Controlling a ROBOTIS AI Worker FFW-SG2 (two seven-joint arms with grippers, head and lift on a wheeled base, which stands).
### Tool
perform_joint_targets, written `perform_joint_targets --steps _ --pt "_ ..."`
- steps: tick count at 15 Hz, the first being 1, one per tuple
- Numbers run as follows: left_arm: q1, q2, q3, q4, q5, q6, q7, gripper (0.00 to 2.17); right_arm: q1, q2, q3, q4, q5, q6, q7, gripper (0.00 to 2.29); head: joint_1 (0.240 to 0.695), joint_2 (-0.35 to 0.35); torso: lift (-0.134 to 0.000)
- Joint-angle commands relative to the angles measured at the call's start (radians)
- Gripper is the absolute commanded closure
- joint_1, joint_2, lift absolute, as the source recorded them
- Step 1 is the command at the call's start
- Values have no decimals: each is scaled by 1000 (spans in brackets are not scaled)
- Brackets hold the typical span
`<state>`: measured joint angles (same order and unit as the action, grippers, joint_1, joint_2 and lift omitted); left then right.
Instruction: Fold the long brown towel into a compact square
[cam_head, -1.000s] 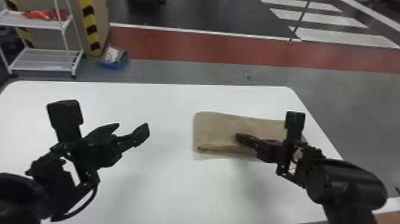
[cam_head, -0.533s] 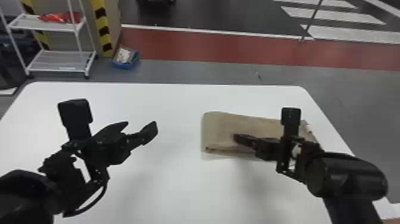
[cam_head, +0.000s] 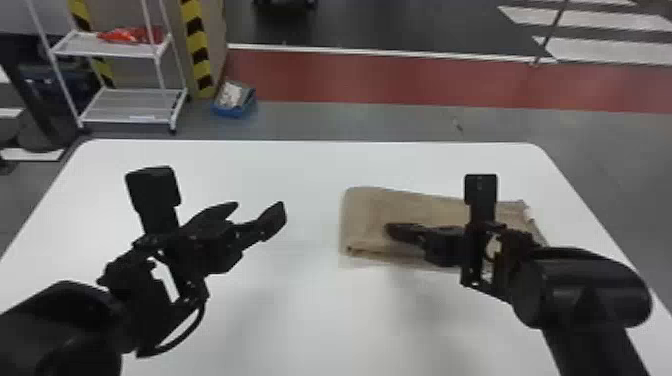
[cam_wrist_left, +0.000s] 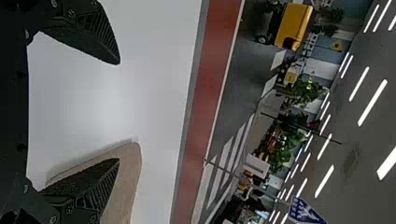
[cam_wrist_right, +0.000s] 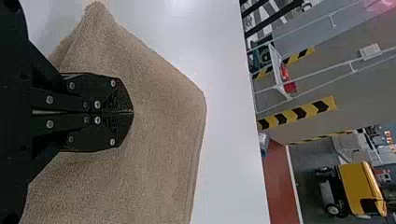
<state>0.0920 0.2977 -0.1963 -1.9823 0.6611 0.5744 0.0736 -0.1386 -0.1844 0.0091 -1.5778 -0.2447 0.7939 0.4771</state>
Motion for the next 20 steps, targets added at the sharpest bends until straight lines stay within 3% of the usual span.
perform_joint_targets --steps 1,5,9,14,20 --pt "0 0 0 2 0 -8 0 164 -7 25 29 1 15 0 0 2067 695 -67 -120" --pt "-2 0 3 2 0 -11 0 164 -9 49 60 16 38 -37 -9 2071 695 -28 -120" --pt "-2 4 11 8 0 -11 -3 161 16 48 -1 -4 25 -77 -21 2071 695 -19 -120" --pt "-8 -2 8 17 2 -17 -6 161 14 29 -57 12 35 -98 -40 2071 695 -58 -120" --pt "-12 0 3 22 -5 -54 -3 161 -35 31 15 91 48 -104 -23 2067 695 -74 -120"
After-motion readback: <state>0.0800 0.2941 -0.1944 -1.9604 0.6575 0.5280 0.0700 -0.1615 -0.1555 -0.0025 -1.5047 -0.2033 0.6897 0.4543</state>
